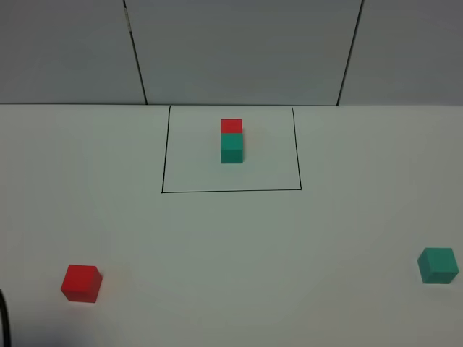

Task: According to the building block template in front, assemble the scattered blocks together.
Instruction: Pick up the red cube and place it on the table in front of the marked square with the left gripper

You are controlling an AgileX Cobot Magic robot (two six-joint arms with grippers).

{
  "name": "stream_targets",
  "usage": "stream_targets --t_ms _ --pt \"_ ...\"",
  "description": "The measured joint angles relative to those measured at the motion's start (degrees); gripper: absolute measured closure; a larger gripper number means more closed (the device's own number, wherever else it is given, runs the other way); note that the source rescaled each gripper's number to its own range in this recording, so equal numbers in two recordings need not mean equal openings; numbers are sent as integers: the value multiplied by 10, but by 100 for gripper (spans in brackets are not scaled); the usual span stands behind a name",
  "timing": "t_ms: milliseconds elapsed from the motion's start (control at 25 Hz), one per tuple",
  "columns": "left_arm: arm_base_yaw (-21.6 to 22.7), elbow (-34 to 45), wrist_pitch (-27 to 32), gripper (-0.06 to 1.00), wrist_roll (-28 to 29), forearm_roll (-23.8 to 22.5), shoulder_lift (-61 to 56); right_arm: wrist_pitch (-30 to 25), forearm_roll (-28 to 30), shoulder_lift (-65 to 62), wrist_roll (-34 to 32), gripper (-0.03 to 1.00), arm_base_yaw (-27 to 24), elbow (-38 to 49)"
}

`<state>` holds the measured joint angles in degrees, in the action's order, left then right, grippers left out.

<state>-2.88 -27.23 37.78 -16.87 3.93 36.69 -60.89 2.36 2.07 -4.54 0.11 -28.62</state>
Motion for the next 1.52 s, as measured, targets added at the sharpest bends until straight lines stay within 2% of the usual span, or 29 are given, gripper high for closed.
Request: stream_targets --t_ms 160,360,560,760,920,1080,1280,1520 --pt "-10 -22 -38 7 -30 0 97 0 0 0 0 41 0 0" --pt "-16 -136 -28 7 -99 -1 242 0 0 0 0 41 0 0" --pt "-19 -296 67 7 -194 0 393 0 0 0 0 41 0 0" --pt "-58 -407 154 7 -291 -1 531 0 0 0 0 41 0 0" --pt "-85 -423 187 7 -368 -8 607 0 0 0 0 41 0 0" --pt "-109 -424 213 7 -389 -36 643 0 0 0 0 41 0 0" --pt "-112 -423 214 7 -423 -43 667 0 0 0 0 41 0 0" --pt "-112 -395 197 7 -511 -43 676 0 0 0 0 41 0 0"
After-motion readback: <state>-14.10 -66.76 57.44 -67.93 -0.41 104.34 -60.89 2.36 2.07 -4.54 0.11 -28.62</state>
